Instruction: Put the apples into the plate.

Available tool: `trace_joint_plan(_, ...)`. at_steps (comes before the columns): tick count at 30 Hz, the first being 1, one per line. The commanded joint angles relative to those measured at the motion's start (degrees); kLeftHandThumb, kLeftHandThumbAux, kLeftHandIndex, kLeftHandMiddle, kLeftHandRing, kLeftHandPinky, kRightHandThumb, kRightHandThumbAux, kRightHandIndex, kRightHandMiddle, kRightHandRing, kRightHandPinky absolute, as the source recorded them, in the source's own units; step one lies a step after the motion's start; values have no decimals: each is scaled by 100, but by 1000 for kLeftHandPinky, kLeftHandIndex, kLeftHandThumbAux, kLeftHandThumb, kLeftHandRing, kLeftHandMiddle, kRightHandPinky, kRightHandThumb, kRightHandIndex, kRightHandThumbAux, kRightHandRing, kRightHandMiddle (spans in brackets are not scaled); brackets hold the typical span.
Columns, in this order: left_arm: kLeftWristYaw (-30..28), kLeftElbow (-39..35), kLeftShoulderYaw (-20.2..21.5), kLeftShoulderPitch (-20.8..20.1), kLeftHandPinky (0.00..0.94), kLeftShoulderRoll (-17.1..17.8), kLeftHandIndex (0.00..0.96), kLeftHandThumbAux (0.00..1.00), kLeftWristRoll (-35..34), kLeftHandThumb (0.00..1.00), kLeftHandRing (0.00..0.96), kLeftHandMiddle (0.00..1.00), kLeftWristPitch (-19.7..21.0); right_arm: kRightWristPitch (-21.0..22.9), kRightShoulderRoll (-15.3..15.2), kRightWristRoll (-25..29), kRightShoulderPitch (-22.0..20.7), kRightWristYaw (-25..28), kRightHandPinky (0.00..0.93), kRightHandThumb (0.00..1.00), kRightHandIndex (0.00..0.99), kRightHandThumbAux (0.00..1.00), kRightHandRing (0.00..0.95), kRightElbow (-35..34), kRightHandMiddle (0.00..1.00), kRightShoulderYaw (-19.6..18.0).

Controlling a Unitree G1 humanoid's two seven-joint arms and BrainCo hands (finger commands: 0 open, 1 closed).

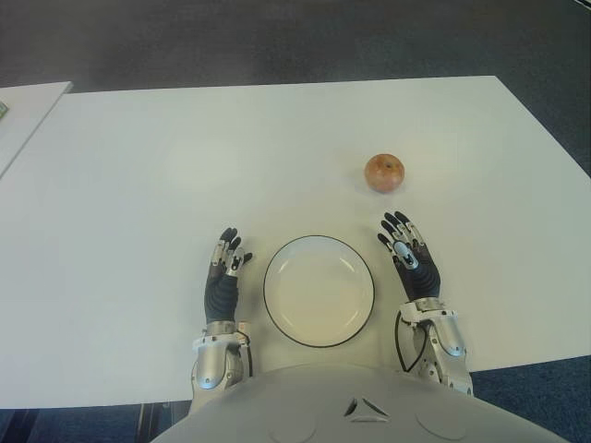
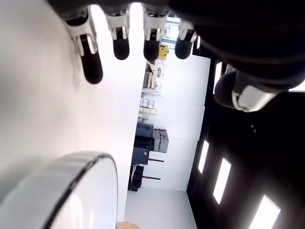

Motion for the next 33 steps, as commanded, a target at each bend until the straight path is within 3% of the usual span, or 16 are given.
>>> trace_joint_plan(1,-40,153,-17,5,39,-81,31,376,-15,95,25,57,112,2,-10,-31,20,5,46,310,107,571,75,89,143,-4)
trace_joint_plan(7,-20,160,-42,-3,31,-114,29,395,2,95,24,54,95,2,-1,-11,15,3,15,301,106,567,55,79,129,-28)
trace_joint_plan(12,22,167,-58,-40,34,-147,31,387,15,100,22,53,134,31,5,33,-22,-33,42,303,112,563,54,-77,127,-67)
trace_joint_plan(16,66,216,-58,-56,43,-145,35,387,78,101,27,58,118,461,-89,75,-373,-341,54,317,137,579,64,-820,131,-182)
trace_joint_plan(20,100,219,-89,-64,39,-133,34,396,189,95,25,55,142,461,-142,-205,-846,-645,61,357,163,596,67,-979,127,-272)
trace_joint_plan(24,161,219,-116,-95,32,-133,29,409,335,85,23,51,196,-251,-382,-1517,-1110,-1122,70,412,158,610,67,-1005,116,-225)
trace_joint_plan(27,206,199,-133,-113,31,-170,25,417,350,80,22,48,262,-608,-891,-3194,-1340,-1768,70,427,136,612,64,-939,105,-200)
trace_joint_plan(29,221,184,-139,-125,37,-187,28,417,340,81,26,53,291,-644,-1176,-3984,-1503,-2071,73,402,113,598,61,-891,93,-161)
trace_joint_plan(33,233,173,-159,-155,35,-214,29,414,313,81,24,51,351,-394,-1561,-4929,-1890,-2395,75,355,89,566,52,-691,76,-4)
